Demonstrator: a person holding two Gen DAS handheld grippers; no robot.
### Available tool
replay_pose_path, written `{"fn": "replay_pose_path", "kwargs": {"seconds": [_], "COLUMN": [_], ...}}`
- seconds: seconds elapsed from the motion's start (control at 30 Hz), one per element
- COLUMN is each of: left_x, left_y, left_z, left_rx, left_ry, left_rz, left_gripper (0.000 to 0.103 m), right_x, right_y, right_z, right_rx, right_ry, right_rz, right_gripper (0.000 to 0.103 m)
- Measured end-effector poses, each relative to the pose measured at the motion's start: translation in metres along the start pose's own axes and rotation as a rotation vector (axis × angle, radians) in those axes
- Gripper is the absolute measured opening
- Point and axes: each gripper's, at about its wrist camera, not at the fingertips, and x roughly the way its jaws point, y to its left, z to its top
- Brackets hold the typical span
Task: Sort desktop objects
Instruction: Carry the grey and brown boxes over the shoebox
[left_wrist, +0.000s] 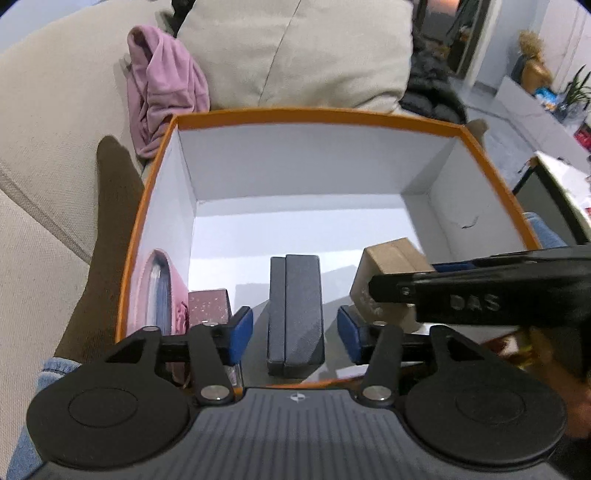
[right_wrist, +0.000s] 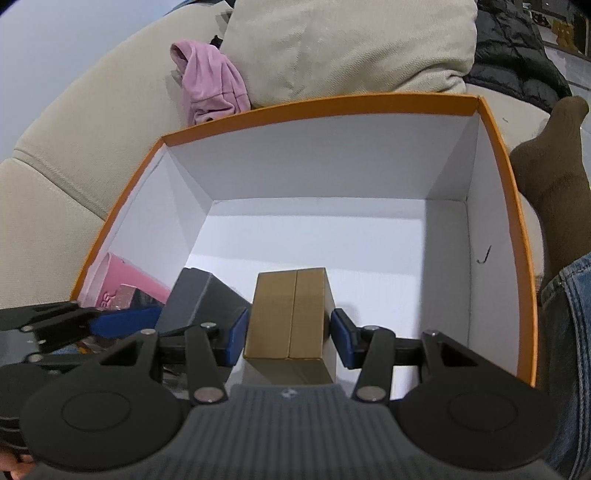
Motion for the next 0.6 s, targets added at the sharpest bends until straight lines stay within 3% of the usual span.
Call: {"fn": "replay_pose_path", "kwargs": {"seconds": [0.27,0.47,0.6], "left_x": [-0.051,-0.078,-0.068], "left_y": [0.019,0.068,0.092], "left_z": [-0.018,-0.024,-0.028], "left_rx": [-0.013,-0.215,-0.315], "left_ry": [-0.150,-0.276,-0.261], "left_rz": [-0.056,-0.011,-0.018], "left_gripper": [0.064,0.063,0.062], "right_x": [0.008,0.018,0.023], "right_y": [-0.006,0.002,0.014], "right_z": [0.000,0.003,0.007], "right_rx": [0.043,0.072,0.109], "right_ry": [0.054,0.099,0.079], "right_rz": [0.002,0.026,0.025], "right_gripper": [0.051,0.050,0.050]}}
